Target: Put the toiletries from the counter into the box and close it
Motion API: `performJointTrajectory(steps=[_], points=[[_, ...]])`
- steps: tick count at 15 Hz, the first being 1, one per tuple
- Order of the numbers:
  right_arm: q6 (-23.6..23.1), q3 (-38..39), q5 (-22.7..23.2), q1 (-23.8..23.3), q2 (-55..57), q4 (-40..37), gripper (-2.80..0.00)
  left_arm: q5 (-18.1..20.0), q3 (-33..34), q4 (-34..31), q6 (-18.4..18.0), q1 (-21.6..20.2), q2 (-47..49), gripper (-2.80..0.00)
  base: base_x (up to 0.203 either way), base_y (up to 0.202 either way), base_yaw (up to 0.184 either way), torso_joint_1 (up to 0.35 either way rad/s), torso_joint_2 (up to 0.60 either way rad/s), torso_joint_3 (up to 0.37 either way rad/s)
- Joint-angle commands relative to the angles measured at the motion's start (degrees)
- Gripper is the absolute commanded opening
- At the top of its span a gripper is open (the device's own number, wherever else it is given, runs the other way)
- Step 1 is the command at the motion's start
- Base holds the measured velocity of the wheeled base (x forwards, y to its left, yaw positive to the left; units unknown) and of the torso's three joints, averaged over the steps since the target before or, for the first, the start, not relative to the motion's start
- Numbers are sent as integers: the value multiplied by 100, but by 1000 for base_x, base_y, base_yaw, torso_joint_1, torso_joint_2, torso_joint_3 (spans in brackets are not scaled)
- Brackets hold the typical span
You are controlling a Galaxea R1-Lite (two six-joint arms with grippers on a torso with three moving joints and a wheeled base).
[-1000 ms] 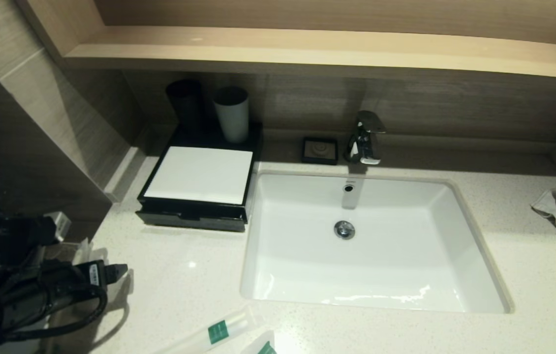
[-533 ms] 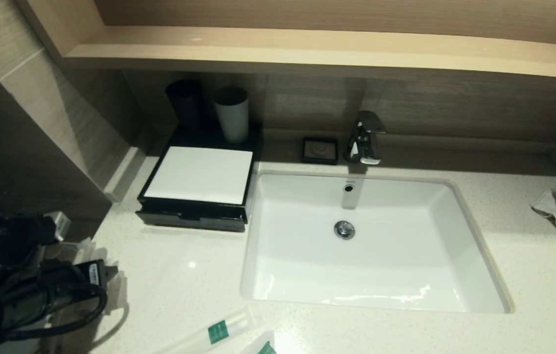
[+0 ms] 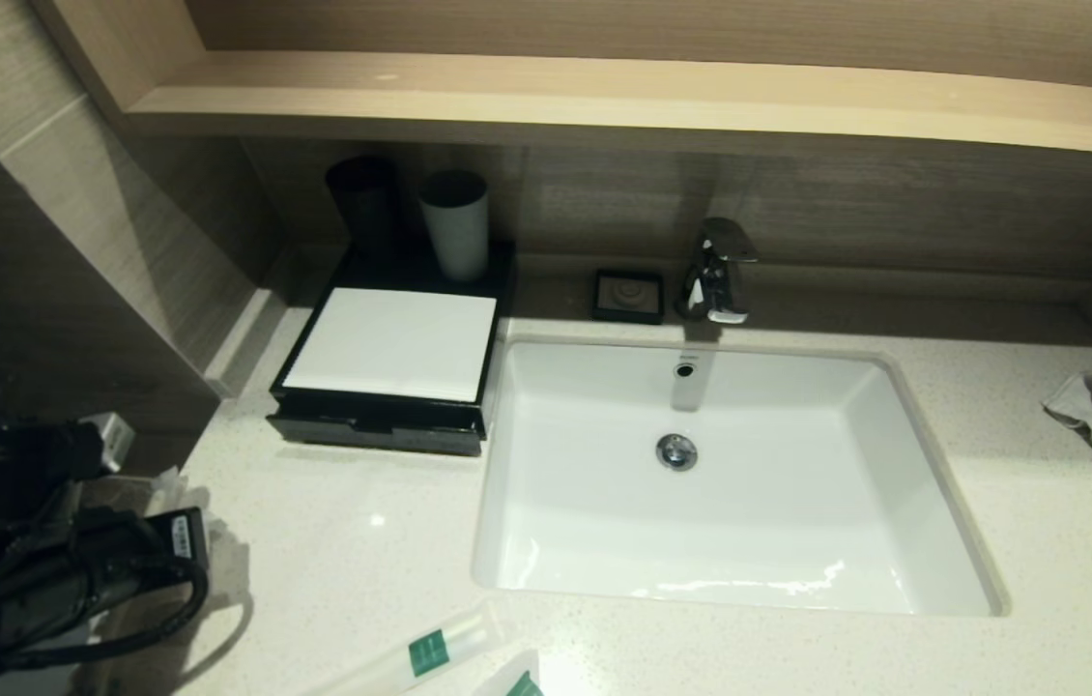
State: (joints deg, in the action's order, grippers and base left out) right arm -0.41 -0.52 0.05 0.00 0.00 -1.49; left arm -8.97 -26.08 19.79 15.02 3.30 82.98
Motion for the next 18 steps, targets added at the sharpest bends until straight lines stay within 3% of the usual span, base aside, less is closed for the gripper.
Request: performJointTrajectory(steps=[1, 14, 18], points=[[-2, 0, 3, 0, 0, -1, -280, -8, -18, 8, 10, 4, -154, -280, 0, 0, 0, 0, 0, 0], [-2, 0, 3, 0, 0, -1, -280, -8, -153, -36, 8, 29, -449, -280, 0, 0, 0, 0, 0, 0], [-2, 0, 3, 0, 0, -1, -280, 72, -69, -41, 3, 261, -574, -280, 0, 0, 0, 0, 0, 0]])
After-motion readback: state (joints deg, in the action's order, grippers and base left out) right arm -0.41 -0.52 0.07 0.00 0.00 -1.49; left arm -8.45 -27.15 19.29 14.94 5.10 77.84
